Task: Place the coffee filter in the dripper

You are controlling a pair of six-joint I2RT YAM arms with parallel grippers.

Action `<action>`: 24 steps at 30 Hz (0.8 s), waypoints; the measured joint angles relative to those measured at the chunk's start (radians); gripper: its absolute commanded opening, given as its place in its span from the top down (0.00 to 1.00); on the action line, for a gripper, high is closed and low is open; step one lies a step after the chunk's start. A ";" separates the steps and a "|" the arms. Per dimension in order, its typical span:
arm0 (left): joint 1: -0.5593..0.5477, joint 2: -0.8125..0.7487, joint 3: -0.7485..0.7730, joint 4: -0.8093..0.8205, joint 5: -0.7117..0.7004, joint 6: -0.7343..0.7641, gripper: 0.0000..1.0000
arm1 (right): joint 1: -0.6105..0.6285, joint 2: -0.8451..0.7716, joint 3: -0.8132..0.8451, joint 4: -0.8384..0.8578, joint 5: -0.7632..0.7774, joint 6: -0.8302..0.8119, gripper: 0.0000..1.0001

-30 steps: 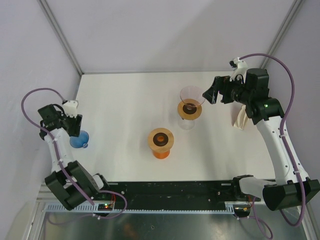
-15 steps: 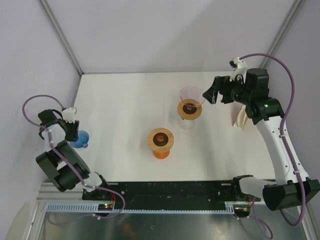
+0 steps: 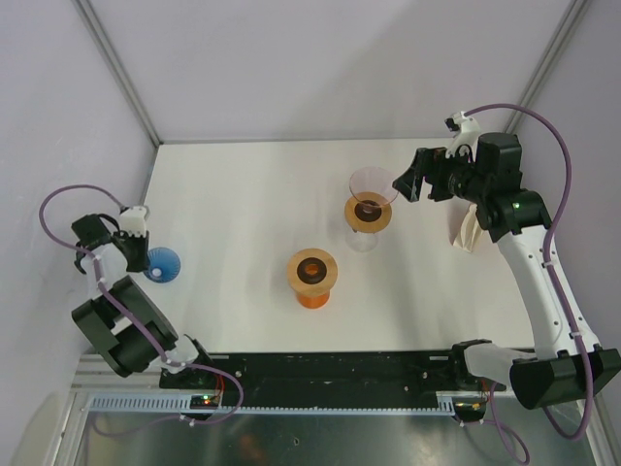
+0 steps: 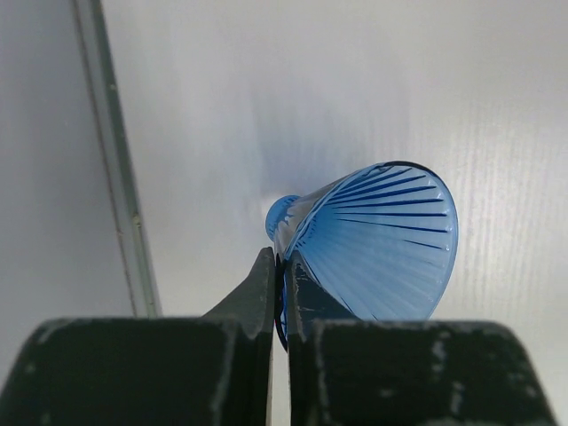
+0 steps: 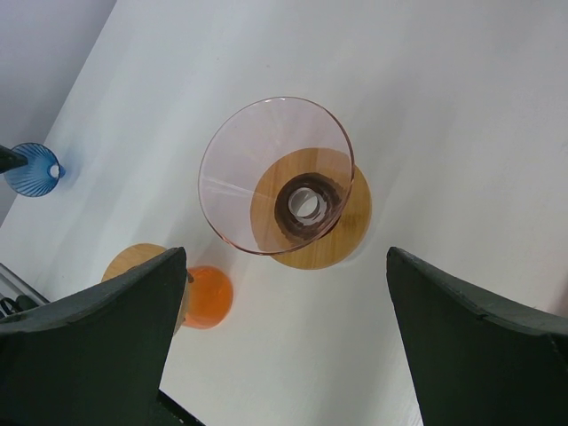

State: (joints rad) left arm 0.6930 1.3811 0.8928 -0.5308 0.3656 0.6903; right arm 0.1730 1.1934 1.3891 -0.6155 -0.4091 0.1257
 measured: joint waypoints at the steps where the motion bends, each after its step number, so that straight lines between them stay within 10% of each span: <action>1: -0.002 -0.001 0.000 -0.008 0.011 -0.010 1.00 | 0.002 -0.001 0.000 0.000 0.000 0.005 0.01; 12: -0.332 -0.117 0.070 -0.143 0.082 -0.128 1.00 | 0.122 -0.048 -0.001 0.026 0.030 0.059 0.01; 24: -0.852 -0.148 0.420 -0.285 0.127 -0.293 1.00 | 0.599 0.052 0.085 0.044 0.272 0.088 0.01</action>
State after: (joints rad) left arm -0.1593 1.2327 1.3125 -0.8154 0.4931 0.3969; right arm 0.7715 1.2457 1.4738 -0.5713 -0.1371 0.2138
